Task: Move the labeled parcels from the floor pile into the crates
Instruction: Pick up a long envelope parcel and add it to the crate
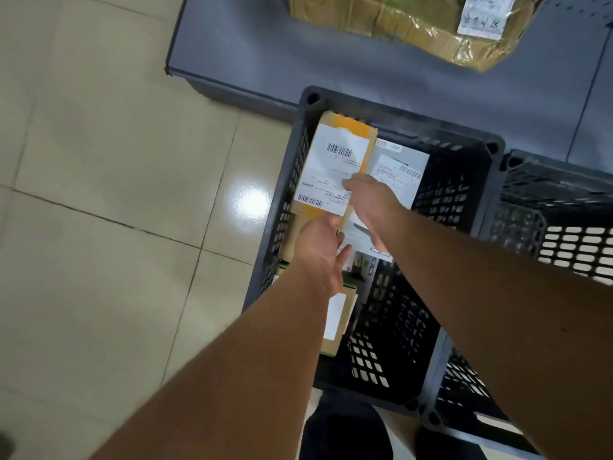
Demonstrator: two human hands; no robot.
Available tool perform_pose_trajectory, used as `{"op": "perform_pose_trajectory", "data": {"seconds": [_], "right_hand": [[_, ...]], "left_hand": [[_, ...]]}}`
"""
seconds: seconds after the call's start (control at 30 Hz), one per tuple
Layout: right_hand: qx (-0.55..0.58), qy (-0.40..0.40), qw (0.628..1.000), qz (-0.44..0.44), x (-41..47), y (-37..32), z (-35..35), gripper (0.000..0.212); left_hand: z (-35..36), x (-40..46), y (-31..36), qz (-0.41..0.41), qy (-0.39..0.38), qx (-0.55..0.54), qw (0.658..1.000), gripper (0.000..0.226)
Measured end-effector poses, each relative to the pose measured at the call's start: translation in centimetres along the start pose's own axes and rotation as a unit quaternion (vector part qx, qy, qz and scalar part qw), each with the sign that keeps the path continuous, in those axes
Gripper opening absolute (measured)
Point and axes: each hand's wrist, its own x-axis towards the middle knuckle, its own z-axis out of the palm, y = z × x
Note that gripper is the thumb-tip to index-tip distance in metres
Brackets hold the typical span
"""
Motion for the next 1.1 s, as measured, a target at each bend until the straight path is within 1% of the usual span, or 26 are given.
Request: {"op": "perform_pose_trajectory", "data": {"seconds": [0.1, 0.17, 0.27, 0.4, 0.5, 0.6, 0.7, 0.8, 0.93, 1.1], "right_hand": [[-0.034, -0.032, 0.999, -0.018, 0.0, -0.1, 0.0, 0.046], [-0.027, -0.036, 0.999, -0.014, -0.2, 0.0, -0.2, 0.046], [-0.018, -0.024, 0.999, -0.018, -1.5, 0.9, -0.9, 0.038], [-0.020, -0.004, 1.000, -0.006, -3.5, 3.5, -2.3, 0.048], [-0.004, 0.022, 1.000, 0.013, -5.7, 6.0, -3.8, 0.051], [0.012, 0.045, 0.999, 0.028, -8.7, 8.9, -5.3, 0.052], [0.022, 0.065, 0.997, 0.018, -11.5, 11.7, -6.7, 0.050], [0.027, 0.090, 0.996, 0.013, -13.7, 14.7, -8.3, 0.049], [0.027, 0.099, 0.995, 0.020, -15.8, 18.2, -11.1, 0.048], [0.013, 0.118, 0.992, 0.031, -18.6, 21.9, -16.8, 0.050]], "left_hand": [[-0.3, 0.1, -0.1, 0.001, -0.011, -0.007, 1.000, 0.014], [-0.5, 0.1, -0.5, 0.005, -0.016, -0.004, 1.000, 0.014], [-1.3, -0.4, -1.5, -0.004, -0.021, 0.006, 1.000, 0.009], [-2.3, -1.7, -3.1, -0.004, -0.025, 0.046, 0.999, 0.008], [-2.5, -2.9, -3.5, 0.010, -0.032, 0.074, 0.997, 0.025], [-2.2, -4.6, -3.8, 0.027, -0.049, 0.106, 0.993, 0.025], [-1.7, -6.4, -4.9, 0.040, -0.055, 0.129, 0.989, 0.027], [-0.9, -8.3, -6.7, 0.049, -0.048, 0.141, 0.988, 0.023], [0.5, -10.2, -9.9, 0.062, -0.026, 0.149, 0.987, 0.014], [3.4, -12.6, -15.8, 0.074, -0.024, 0.172, 0.982, 0.011]]}}
